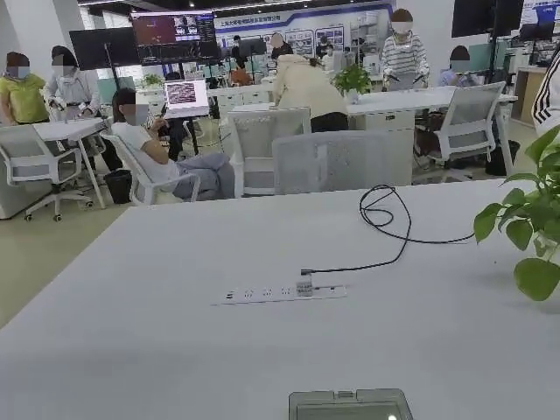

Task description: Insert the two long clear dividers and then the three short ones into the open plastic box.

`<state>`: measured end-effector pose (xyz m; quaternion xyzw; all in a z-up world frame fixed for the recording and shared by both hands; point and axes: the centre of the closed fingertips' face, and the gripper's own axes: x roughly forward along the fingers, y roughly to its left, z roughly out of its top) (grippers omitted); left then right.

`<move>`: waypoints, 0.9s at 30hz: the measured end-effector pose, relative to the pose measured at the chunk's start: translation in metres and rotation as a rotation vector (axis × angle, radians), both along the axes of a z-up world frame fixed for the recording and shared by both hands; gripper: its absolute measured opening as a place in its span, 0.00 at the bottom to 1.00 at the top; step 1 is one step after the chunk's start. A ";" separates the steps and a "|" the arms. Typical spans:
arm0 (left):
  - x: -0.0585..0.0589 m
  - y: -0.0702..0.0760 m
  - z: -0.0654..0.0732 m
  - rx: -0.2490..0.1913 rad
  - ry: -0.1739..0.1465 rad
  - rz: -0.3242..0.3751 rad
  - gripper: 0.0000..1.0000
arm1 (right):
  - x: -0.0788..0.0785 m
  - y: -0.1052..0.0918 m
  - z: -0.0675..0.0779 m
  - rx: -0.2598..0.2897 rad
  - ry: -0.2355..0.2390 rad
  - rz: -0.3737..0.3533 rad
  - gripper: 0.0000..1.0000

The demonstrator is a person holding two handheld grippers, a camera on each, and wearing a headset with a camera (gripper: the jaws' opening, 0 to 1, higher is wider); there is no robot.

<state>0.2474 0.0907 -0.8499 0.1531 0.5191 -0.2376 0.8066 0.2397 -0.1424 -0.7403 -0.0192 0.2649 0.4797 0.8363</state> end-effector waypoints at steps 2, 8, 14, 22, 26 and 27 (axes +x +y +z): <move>0.000 0.001 0.000 0.005 0.011 0.004 0.34 | -0.001 0.001 0.000 0.003 0.001 -0.001 0.75; 0.000 0.004 0.000 0.008 0.025 0.016 0.33 | -0.006 0.001 -0.003 -0.021 -0.011 0.025 0.75; -0.001 0.008 0.000 0.025 0.050 0.025 0.33 | -0.008 -0.005 -0.005 -0.040 -0.015 0.022 0.76; -0.001 0.010 -0.001 0.039 0.087 0.016 0.32 | -0.012 -0.005 -0.007 -0.052 -0.016 0.019 0.75; 0.000 0.011 0.000 0.020 0.100 0.014 0.31 | -0.013 -0.006 -0.006 -0.048 -0.019 0.011 0.75; 0.000 0.012 0.001 0.011 0.103 0.014 0.31 | -0.013 -0.005 -0.006 -0.047 -0.020 0.010 0.75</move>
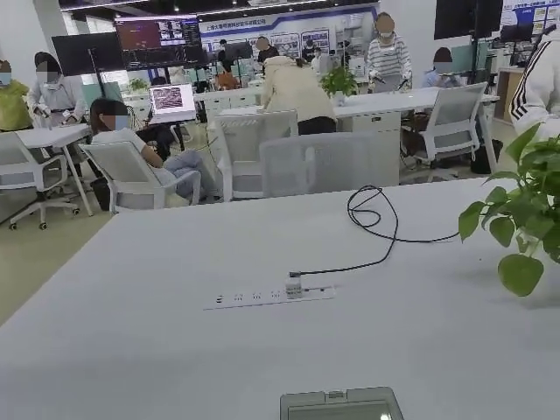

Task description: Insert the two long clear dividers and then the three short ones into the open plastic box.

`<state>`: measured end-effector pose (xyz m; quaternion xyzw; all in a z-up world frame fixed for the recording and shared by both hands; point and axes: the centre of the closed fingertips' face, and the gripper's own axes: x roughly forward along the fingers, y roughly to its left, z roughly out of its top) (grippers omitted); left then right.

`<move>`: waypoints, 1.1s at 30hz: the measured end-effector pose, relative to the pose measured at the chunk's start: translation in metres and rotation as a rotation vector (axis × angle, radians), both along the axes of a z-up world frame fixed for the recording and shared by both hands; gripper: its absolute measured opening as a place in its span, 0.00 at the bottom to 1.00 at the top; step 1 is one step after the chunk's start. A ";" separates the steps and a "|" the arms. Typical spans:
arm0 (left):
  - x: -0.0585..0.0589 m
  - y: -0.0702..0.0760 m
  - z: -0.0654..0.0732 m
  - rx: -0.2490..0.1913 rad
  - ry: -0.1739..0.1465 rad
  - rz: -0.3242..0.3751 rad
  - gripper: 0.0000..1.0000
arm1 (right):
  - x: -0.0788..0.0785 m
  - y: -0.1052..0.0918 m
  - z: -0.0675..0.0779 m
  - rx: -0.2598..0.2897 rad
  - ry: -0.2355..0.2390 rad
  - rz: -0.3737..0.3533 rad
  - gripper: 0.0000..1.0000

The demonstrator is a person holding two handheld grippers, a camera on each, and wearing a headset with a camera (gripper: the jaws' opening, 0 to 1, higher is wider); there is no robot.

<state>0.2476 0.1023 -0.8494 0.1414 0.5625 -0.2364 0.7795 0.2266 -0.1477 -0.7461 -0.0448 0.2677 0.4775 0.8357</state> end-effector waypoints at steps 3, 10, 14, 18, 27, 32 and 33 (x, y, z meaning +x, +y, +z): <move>0.000 0.000 0.000 -0.016 0.011 -0.005 0.31 | -0.002 0.000 -0.002 -0.002 0.002 -0.001 0.75; 0.000 0.000 0.001 -0.044 0.030 0.009 0.31 | -0.005 -0.002 -0.002 -0.002 0.007 -0.012 0.75; -0.002 -0.001 0.002 -0.073 0.033 0.024 0.30 | -0.006 -0.003 -0.004 -0.005 0.010 -0.013 0.75; -0.003 -0.006 0.005 -0.157 0.015 0.070 0.30 | -0.007 -0.003 -0.003 -0.009 0.011 -0.012 0.75; -0.008 -0.012 0.030 -0.326 -0.053 0.195 0.30 | -0.007 0.002 0.004 -0.026 0.014 0.000 0.74; -0.005 -0.017 0.057 -0.431 -0.119 0.242 0.30 | -0.006 0.011 0.016 -0.014 0.008 0.004 0.74; -0.005 -0.019 0.061 -0.447 -0.129 0.247 0.30 | -0.005 0.014 0.020 -0.009 0.009 0.004 0.73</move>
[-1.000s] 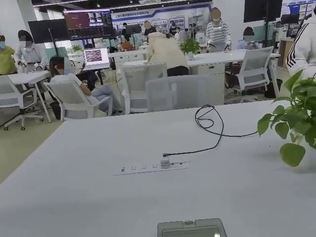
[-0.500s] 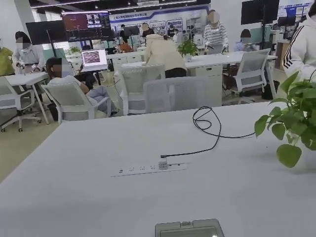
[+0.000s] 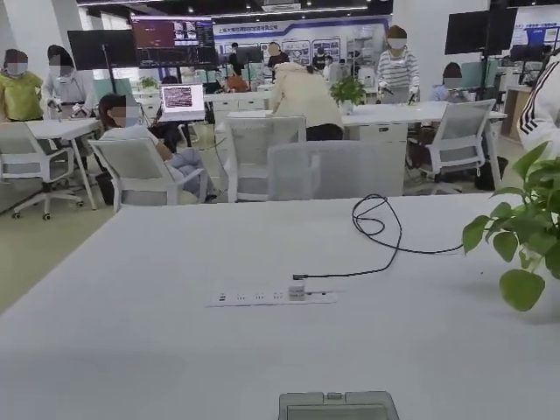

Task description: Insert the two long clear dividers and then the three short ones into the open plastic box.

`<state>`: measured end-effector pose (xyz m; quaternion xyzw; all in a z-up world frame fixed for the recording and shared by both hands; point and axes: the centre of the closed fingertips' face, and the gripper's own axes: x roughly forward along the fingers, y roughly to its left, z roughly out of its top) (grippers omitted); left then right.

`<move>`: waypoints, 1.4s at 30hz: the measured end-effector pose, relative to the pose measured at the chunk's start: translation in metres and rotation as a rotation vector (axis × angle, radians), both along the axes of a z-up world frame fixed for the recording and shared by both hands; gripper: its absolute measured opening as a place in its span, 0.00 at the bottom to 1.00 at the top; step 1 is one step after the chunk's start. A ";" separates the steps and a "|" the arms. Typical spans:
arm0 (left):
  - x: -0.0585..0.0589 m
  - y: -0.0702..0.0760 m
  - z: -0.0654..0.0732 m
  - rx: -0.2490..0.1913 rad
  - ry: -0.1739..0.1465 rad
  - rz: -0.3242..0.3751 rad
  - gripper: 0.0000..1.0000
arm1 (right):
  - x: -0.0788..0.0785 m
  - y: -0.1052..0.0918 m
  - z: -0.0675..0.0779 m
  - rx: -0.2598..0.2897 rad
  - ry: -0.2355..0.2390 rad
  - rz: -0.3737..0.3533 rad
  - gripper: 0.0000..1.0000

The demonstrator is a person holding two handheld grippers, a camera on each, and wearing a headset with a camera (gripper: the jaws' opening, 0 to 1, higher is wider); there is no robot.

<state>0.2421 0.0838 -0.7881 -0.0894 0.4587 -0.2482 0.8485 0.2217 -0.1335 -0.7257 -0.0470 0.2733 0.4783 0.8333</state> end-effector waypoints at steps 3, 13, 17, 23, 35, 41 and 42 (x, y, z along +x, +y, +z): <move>0.002 -0.006 0.017 -0.058 -0.045 0.016 0.30 | 0.002 0.009 0.010 0.023 0.002 -0.002 0.72; -0.004 -0.049 0.067 -0.236 -0.135 0.000 0.30 | 0.011 0.050 0.051 0.135 0.037 -0.039 0.59; -0.007 -0.067 0.079 -0.276 -0.159 -0.027 0.30 | 0.017 0.063 0.063 0.185 0.069 -0.082 0.47; -0.009 -0.090 0.093 -0.328 -0.191 -0.065 0.30 | 0.020 0.079 0.065 0.224 0.138 -0.135 0.31; -0.014 -0.106 0.102 -0.332 -0.230 -0.134 0.30 | 0.016 0.096 0.055 0.230 0.214 -0.183 0.18; -0.015 -0.108 0.103 -0.316 -0.244 -0.157 0.30 | 0.017 0.099 0.056 0.244 0.236 -0.202 0.15; -0.015 -0.109 0.103 -0.315 -0.246 -0.159 0.30 | 0.017 0.099 0.056 0.244 0.236 -0.203 0.14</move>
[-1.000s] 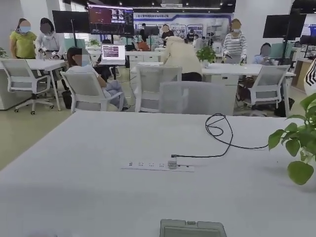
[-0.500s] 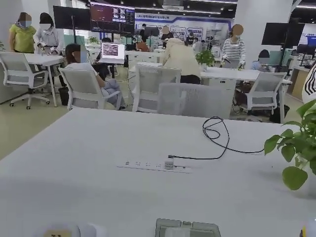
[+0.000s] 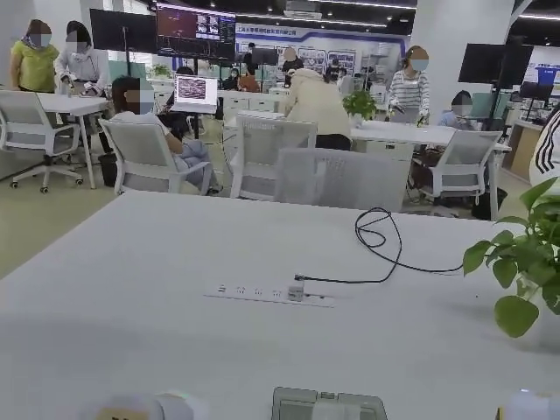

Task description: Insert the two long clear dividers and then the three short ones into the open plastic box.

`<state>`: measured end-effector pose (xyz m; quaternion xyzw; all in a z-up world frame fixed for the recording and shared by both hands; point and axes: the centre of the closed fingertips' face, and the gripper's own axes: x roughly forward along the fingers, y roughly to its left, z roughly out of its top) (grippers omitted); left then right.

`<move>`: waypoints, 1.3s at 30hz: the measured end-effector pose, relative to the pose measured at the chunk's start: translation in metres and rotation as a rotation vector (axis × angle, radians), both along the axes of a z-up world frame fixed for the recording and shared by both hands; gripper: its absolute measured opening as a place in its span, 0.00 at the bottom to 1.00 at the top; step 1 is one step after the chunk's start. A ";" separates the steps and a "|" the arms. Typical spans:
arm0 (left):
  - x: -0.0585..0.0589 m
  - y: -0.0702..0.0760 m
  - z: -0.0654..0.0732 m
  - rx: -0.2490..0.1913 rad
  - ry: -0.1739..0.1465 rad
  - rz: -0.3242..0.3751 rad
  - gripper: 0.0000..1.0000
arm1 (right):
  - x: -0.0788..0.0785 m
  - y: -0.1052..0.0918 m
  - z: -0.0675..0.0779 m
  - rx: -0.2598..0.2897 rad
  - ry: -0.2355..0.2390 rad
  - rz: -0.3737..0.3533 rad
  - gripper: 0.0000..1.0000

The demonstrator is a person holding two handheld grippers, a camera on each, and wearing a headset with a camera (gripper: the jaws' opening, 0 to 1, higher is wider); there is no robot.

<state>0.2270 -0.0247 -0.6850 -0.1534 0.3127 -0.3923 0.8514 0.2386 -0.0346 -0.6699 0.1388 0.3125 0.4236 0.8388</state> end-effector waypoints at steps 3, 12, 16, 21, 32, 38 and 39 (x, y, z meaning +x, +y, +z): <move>0.000 0.000 0.001 0.007 -0.010 -0.002 0.30 | -0.001 0.001 0.000 0.006 0.015 -0.001 0.09; 0.002 0.000 0.002 0.006 -0.014 0.000 0.30 | 0.003 0.000 -0.001 0.000 0.039 -0.061 0.07; 0.000 -0.002 -0.001 0.025 -0.023 -0.020 0.32 | 0.003 0.000 -0.003 -0.006 0.050 -0.060 0.07; -0.002 -0.003 -0.001 0.030 -0.043 -0.049 0.36 | 0.004 0.000 -0.004 0.003 0.078 -0.069 0.07; -0.005 0.012 -0.009 0.090 -0.116 -0.123 0.48 | 0.021 -0.006 0.004 -0.005 0.105 -0.116 0.07; -0.007 0.020 -0.014 0.118 -0.186 -0.177 0.60 | 0.033 -0.010 -0.002 -0.049 0.147 -0.135 0.07; -0.008 0.021 -0.015 0.121 -0.195 -0.187 0.63 | 0.035 -0.011 -0.004 -0.065 0.159 -0.142 0.07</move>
